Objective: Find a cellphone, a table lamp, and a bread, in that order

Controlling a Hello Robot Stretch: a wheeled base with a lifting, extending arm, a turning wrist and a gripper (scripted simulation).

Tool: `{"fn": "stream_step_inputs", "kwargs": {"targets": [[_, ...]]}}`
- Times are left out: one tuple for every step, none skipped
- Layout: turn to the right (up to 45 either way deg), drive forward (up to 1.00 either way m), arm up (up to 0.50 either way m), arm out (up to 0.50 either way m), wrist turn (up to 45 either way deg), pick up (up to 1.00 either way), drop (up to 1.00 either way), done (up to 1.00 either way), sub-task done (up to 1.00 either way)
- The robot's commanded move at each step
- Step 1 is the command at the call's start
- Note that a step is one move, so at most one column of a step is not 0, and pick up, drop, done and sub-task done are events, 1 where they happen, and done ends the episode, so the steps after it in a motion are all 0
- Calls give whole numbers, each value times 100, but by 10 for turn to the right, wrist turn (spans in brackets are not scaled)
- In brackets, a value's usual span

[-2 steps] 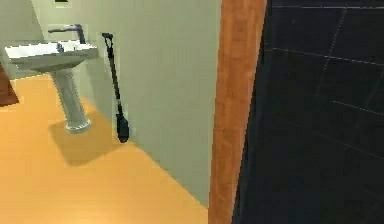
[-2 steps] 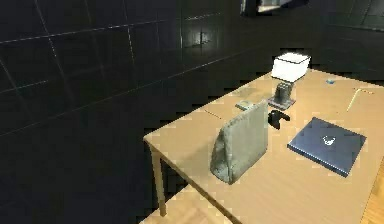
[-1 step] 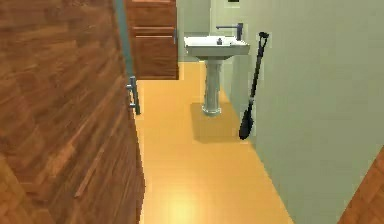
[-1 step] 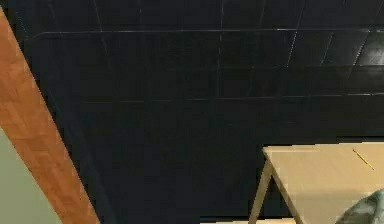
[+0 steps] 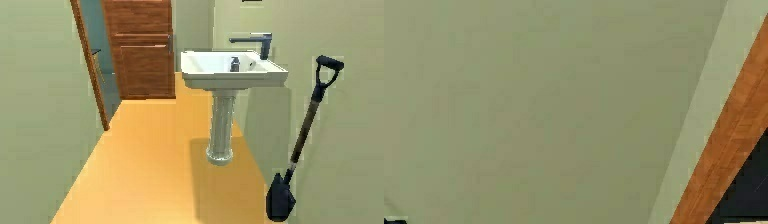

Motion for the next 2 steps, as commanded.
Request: {"fn": "stream_step_inputs", "kwargs": {"targets": [[-30, 0, 0, 0, 0, 0, 0, 0, 0], [0, 40, 0, 0, 0, 0, 0, 0, 0]]}}
